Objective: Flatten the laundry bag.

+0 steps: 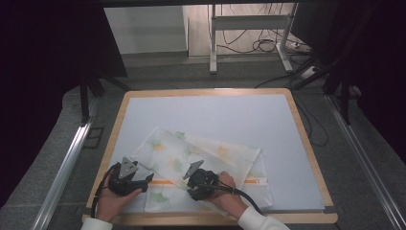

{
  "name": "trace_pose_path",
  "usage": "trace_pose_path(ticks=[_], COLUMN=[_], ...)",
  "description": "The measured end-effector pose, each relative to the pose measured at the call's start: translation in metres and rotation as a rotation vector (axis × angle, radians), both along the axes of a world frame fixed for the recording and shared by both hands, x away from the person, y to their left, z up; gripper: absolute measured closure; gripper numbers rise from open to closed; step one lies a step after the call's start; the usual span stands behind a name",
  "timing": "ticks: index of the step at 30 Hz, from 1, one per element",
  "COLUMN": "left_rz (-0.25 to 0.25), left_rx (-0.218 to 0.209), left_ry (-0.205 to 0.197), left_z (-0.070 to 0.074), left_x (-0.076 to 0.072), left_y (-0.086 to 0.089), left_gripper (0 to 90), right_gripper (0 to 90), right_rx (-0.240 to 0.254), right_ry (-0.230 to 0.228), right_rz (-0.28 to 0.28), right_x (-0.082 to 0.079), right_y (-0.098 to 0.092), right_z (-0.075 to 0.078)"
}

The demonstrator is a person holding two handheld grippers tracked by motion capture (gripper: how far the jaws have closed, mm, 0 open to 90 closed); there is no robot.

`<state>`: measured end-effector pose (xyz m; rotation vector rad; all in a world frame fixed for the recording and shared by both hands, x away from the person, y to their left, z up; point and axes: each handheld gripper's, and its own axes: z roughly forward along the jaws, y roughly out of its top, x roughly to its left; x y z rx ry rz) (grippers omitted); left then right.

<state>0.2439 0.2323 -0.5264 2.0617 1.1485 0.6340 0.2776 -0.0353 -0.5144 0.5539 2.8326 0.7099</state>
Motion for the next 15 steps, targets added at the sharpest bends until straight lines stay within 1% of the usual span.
trace_pose_path(ticks=[1, 3, 4, 5, 6, 7, 9, 10, 11, 13, 15], left_rz=[0.002, 0.006, 0.007, 0.006, 0.006, 0.005, 0.001, 0.002, 0.002, 0.005, 0.008], left_rx=[-0.001, -0.003, -0.004, -0.002, -0.002, 0.001, 0.009, 0.012, 0.012, 0.012, 0.01], left_ry=[-0.002, -0.01, -0.011, -0.011, -0.011, -0.008, -0.006, -0.008, -0.008, -0.012, -0.014], left_z=[0.0001, 0.0007, 0.0009, 0.0007, 0.0007, 0.0004, -0.0001, -0.0001, -0.0001, 0.0001, 0.0002], left_x=[-0.0001, -0.0006, -0.0007, -0.0006, -0.0006, -0.0004, 0.0, 0.0, 0.0, -0.0002, -0.0002], left_y=[0.0001, 0.0004, 0.0006, 0.0008, 0.0008, 0.0008, 0.0008, 0.0007, 0.0007, 0.0009, 0.0016], left_gripper=[24.7, 24.7, 24.7, 24.7, 24.7, 24.7, 24.6, 24.6, 24.5, 24.4, 24.3], right_gripper=[59.9, 65.0, 65.0, 69.2, 69.2, 71.1, 78.8, 80.8, 80.8, 85.7, 86.5], right_rx=[0.0, 0.0, 0.0, -0.001, -0.001, -0.002, -0.008, -0.007, -0.007, 0.003, 0.006], right_ry=[0.0, -0.006, -0.006, -0.012, -0.012, -0.02, -0.042, -0.042, -0.042, -0.047, -0.049], right_rz=[0.0, -0.008, -0.008, -0.008, -0.008, -0.007, -0.008, -0.004, -0.004, -0.002, -0.001], right_x=[0.0, 0.0025, 0.0025, 0.0027, 0.0027, 0.0027, 0.0026, 0.0032, 0.0032, 0.0029, 0.0032], right_y=[0.0, -0.0012, -0.0012, -0.0014, -0.0014, -0.0016, -0.0022, -0.0031, -0.0031, -0.004, -0.0043], right_z=[0.0, 0.0005, 0.0005, 0.0006, 0.0006, 0.0008, 0.001, 0.0011, 0.0011, 0.0019, 0.0023])
